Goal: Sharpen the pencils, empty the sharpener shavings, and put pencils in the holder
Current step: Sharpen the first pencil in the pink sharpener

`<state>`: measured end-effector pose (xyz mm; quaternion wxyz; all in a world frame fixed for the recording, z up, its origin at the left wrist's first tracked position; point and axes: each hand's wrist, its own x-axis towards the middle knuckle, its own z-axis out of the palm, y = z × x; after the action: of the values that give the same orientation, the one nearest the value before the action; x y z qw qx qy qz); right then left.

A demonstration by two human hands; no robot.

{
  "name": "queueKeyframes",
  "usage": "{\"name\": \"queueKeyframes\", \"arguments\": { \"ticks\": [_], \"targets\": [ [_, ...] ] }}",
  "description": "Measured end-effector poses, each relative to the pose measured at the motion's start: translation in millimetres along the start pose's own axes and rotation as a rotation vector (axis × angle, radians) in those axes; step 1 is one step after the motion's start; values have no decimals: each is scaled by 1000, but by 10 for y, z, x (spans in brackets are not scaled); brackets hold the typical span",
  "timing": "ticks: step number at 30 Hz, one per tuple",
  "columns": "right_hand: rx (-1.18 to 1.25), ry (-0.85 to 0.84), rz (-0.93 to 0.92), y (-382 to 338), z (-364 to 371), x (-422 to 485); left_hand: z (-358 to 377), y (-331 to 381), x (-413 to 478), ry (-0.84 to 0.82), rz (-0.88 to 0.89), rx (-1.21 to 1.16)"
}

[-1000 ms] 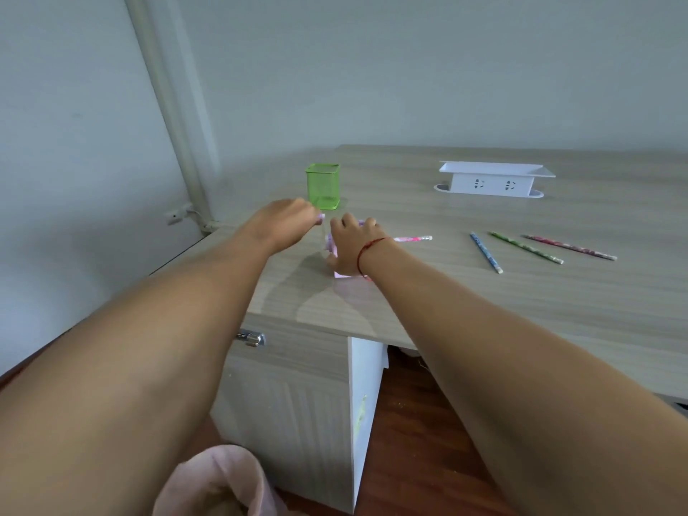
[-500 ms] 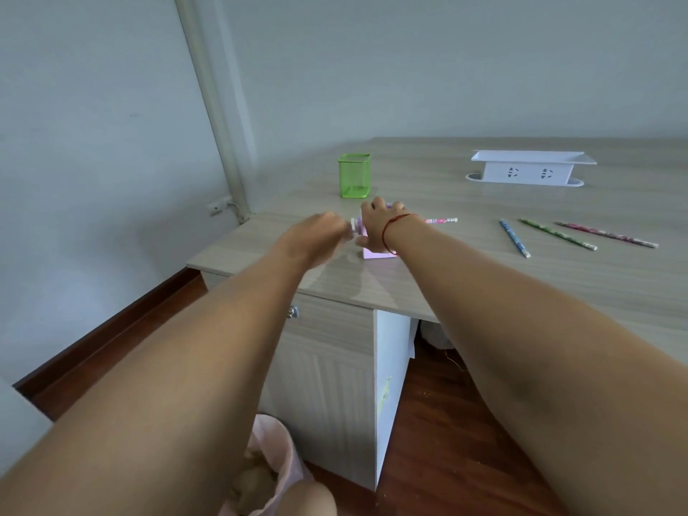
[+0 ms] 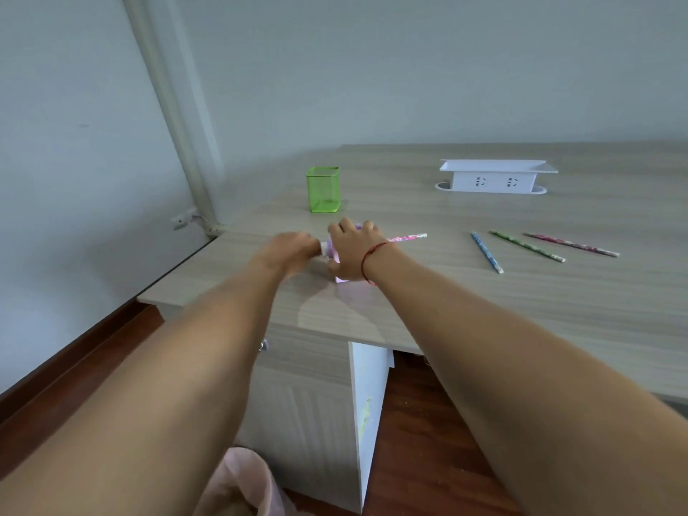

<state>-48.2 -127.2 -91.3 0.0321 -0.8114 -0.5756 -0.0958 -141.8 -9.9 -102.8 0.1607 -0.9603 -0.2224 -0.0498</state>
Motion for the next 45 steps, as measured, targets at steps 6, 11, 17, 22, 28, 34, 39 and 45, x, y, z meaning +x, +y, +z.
{"name": "queueKeyframes", "arguments": {
  "ticks": [6, 11, 17, 22, 28, 34, 39, 45],
  "targets": [
    [-88, -89, 28, 38, -54, 83, -327, -73, 75, 198, 37, 12],
    [-88, -141, 42, -25, -120, 74, -204, 25, -356, 298, 47, -64],
    [-66, -142, 35, -54, -128, 24, 214, 302, -431, 40, -16, -84],
    [4, -119, 46, -34, -107, 36, 231, 182, -86, -35, -46, 78],
    [44, -106, 55, 31, -118, 2, 65, 47, 28, 115, -28, 151],
    [-15, -122, 38, -8, -129, -49, 46, 133, -111, 134, -98, 74],
    [-34, -139, 41, -40, -144, -40, 29, 173, -114, 95, -139, 60],
    [-65, -212, 54, -29, -180, 81, 59, 77, 11, 115, -98, 66]
  ]
}}
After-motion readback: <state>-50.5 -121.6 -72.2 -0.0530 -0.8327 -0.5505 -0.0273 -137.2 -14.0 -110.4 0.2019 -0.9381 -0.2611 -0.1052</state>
